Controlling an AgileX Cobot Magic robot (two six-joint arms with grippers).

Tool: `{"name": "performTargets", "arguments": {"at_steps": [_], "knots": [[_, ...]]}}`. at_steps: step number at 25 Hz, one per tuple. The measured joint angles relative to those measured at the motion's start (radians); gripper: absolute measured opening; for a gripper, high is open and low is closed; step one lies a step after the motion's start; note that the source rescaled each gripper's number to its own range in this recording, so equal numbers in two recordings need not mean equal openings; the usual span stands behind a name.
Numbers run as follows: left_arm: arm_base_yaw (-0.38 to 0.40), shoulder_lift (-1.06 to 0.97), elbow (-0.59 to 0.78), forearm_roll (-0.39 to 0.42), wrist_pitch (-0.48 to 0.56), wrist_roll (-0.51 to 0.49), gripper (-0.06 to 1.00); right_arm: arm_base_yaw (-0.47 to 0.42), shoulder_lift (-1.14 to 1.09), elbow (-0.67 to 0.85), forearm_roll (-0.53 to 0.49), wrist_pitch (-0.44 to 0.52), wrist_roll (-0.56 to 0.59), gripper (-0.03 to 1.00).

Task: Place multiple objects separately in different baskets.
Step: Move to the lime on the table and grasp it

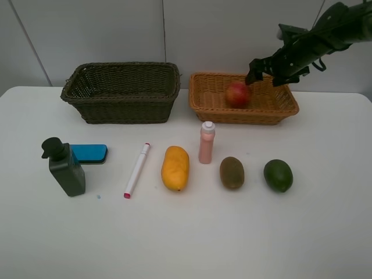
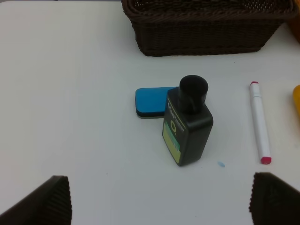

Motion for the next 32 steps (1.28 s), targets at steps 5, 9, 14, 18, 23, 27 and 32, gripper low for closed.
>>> {"name": "performTargets", "arguments": {"at_steps": [5,9,14,18,23,27,32], "knots": [[0.000,0.000,0.000,0.000,0.000,0.000,1.00,0.000,0.000,0.000,0.008,0.001,0.000,1.00],[0.000,0.000,0.000,0.000,0.000,0.000,1.00,0.000,-0.003,0.000,0.010,0.013,0.008,1.00],[0.000,0.000,0.000,0.000,0.000,0.000,1.00,0.000,-0.063,0.000,-0.024,0.070,0.051,1.00],[0.000,0.000,0.000,0.000,0.000,0.000,1.00,0.001,-0.139,0.007,-0.110,0.124,0.122,1.00],[0.000,0.000,0.000,0.000,0.000,0.000,1.00,0.021,-0.274,0.140,-0.188,0.128,0.189,1.00],[0.000,0.000,0.000,0.000,0.000,0.000,1.00,0.025,-0.398,0.314,-0.197,0.091,0.227,1.00],[0.000,0.000,0.000,0.000,0.000,0.000,1.00,0.047,-0.528,0.500,-0.200,0.058,0.268,1.00]]}}
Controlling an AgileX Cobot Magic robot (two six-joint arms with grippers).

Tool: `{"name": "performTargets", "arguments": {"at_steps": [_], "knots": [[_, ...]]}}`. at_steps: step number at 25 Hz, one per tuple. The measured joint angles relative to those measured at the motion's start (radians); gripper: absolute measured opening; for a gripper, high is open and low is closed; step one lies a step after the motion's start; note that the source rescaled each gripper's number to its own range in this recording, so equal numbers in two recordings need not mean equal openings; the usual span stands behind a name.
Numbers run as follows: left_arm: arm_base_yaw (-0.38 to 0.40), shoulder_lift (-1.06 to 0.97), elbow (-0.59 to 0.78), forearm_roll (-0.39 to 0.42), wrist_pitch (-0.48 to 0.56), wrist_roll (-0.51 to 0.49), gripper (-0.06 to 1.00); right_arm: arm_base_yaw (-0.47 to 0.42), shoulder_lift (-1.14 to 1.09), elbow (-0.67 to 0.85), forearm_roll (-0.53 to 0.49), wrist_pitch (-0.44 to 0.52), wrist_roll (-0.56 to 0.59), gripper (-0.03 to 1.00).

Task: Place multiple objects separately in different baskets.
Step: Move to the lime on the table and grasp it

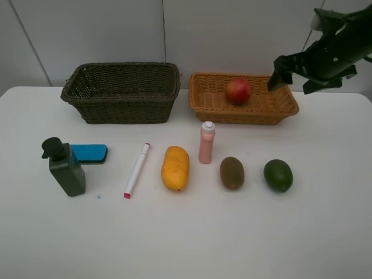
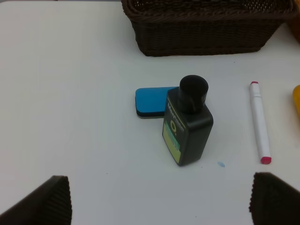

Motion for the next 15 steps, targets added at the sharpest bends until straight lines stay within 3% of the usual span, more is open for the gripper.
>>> {"name": "performTargets", "arguments": {"at_steps": [15], "knots": [[0.000,0.000,0.000,0.000,0.000,0.000,1.00,0.035,-0.065,0.298,-0.002,-0.071,0.105,1.00]]}}
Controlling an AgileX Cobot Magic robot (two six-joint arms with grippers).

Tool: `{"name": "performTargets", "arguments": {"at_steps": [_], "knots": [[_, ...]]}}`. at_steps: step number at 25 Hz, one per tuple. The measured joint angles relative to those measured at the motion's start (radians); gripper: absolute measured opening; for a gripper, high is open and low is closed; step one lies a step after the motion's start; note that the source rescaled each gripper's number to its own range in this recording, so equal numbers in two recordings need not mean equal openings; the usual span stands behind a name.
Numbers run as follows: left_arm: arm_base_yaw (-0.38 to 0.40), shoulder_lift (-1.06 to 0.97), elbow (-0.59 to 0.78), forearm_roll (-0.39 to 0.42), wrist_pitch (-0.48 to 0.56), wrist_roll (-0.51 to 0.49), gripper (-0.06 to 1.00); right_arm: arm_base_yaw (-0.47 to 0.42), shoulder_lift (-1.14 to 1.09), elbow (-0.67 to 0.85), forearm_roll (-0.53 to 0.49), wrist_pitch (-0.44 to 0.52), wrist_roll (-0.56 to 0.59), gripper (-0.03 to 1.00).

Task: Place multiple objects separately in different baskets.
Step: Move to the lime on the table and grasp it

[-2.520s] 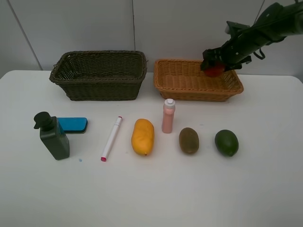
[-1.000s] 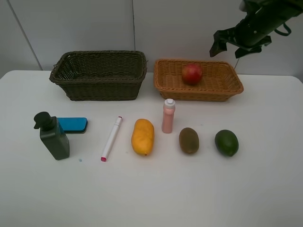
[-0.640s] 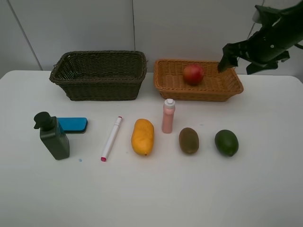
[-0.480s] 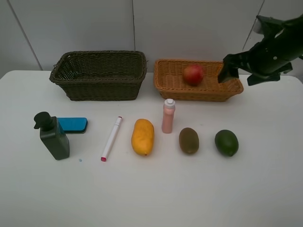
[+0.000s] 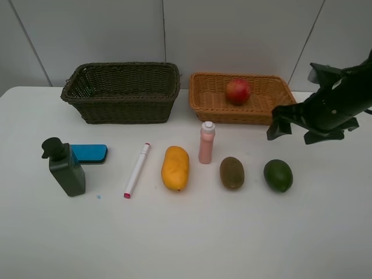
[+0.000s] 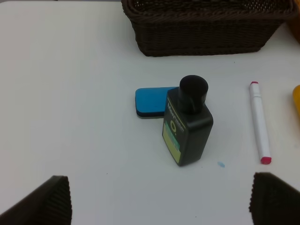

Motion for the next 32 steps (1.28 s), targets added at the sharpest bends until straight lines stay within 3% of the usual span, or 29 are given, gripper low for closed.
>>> {"name": "performTargets", "arguments": {"at_steps": [32], "knots": [[0.000,0.000,0.000,0.000,0.000,0.000,1.00,0.058,0.251,0.055,0.020,-0.125,0.060,1.00]]}}
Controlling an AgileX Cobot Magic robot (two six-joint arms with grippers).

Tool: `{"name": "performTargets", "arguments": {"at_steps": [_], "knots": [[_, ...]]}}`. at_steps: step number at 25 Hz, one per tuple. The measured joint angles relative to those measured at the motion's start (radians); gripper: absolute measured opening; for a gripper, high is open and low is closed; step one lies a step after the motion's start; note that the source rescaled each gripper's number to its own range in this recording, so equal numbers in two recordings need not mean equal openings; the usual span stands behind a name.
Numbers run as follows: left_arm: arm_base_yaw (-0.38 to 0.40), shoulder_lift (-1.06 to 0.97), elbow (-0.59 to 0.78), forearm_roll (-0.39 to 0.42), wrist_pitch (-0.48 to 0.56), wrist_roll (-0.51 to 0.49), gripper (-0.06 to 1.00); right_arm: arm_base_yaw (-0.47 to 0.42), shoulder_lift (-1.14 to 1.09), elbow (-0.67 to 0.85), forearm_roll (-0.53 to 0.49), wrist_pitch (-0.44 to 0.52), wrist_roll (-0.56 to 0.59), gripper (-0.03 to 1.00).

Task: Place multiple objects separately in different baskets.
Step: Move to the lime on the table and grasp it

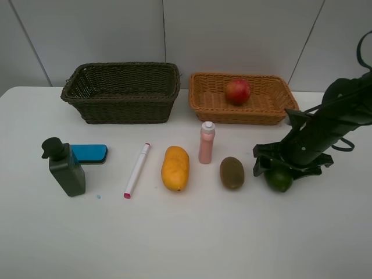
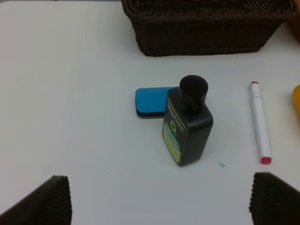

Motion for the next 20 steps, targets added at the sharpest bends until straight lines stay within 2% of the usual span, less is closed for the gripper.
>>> {"name": "performTargets", "arguments": {"at_steps": [4,6,8,9,10,11,20], "knots": [[0.000,0.000,0.000,0.000,0.000,0.000,1.00,0.000,0.000,0.000,0.003,-0.001,0.009,0.99],[0.000,0.000,0.000,0.000,0.000,0.000,1.00,0.000,0.001,0.000,0.003,-0.004,0.024,0.93],[0.000,0.000,0.000,0.000,0.000,0.000,1.00,0.000,0.003,0.000,0.002,-0.008,0.031,0.77],[0.000,0.000,0.000,0.000,0.000,0.000,1.00,0.000,0.004,0.000,0.002,-0.008,0.033,0.67],[0.000,0.000,0.000,0.000,0.000,0.000,1.00,0.000,0.005,0.000,0.002,-0.008,0.038,0.51],[0.000,0.000,0.000,0.000,0.000,0.000,1.00,0.000,0.006,0.000,0.003,-0.008,0.043,0.49],[0.000,0.000,0.000,0.000,0.000,0.000,1.00,0.000,0.006,0.000,0.013,-0.008,0.047,0.49]]}}
